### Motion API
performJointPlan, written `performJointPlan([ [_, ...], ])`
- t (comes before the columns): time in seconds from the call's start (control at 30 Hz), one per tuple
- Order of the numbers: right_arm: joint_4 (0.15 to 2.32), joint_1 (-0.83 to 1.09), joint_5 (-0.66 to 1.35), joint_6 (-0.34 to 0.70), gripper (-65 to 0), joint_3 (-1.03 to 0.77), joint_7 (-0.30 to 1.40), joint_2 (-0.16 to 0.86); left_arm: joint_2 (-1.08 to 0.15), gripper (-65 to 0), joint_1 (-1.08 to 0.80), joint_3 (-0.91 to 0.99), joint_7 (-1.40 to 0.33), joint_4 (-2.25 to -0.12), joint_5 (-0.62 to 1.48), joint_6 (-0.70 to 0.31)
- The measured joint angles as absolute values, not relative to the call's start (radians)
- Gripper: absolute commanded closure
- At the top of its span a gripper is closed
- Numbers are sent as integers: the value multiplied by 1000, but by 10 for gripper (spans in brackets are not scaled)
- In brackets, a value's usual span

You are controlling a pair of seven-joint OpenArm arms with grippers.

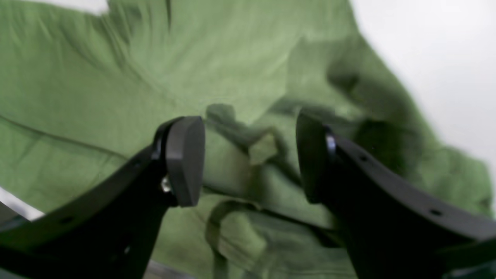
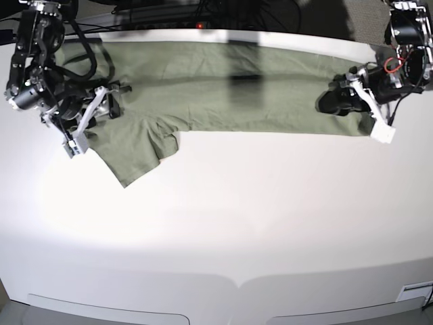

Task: Fold the T-shirt properly
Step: 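Lay the folded hem down along the collar edge with both grippers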

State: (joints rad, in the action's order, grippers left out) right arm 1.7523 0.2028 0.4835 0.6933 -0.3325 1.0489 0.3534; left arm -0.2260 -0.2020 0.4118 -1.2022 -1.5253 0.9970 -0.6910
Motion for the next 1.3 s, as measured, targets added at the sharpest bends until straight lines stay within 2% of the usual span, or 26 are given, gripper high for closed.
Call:
performJointPlan([
  [0.17, 1718, 211, 385, 693, -372, -333, 1016, 329, -196, -223, -227, 413, -1132, -1509, 820, -692],
  [0.37, 1598, 175, 356, 662, -372, -334, 979, 326, -191, -223, -213, 413, -1076, -1443, 832, -694],
  [0.53, 1449, 73, 354, 659, -372, -336, 939, 329, -191, -223, -197, 415, -989, -1341, 811, -736],
  [0.73, 1279, -60, 370, 663, -372, -338, 862, 330, -191, -223, -78, 418, -968, -1171, 842, -757],
  [0.97, 1113, -224, 364, 660, -372, -338, 873, 329, -187, -223, 102, 416, -964, -1068, 680, -740],
  [1.13, 1098, -256, 368, 659, -372, -338, 901, 329, -187, -223, 109, 416, -946, -1062, 677, -740],
  [1.3, 1116, -260, 478, 689, -372, -338, 973, 347, -189, -223, 108, 418, -981, -1060, 750, -717],
])
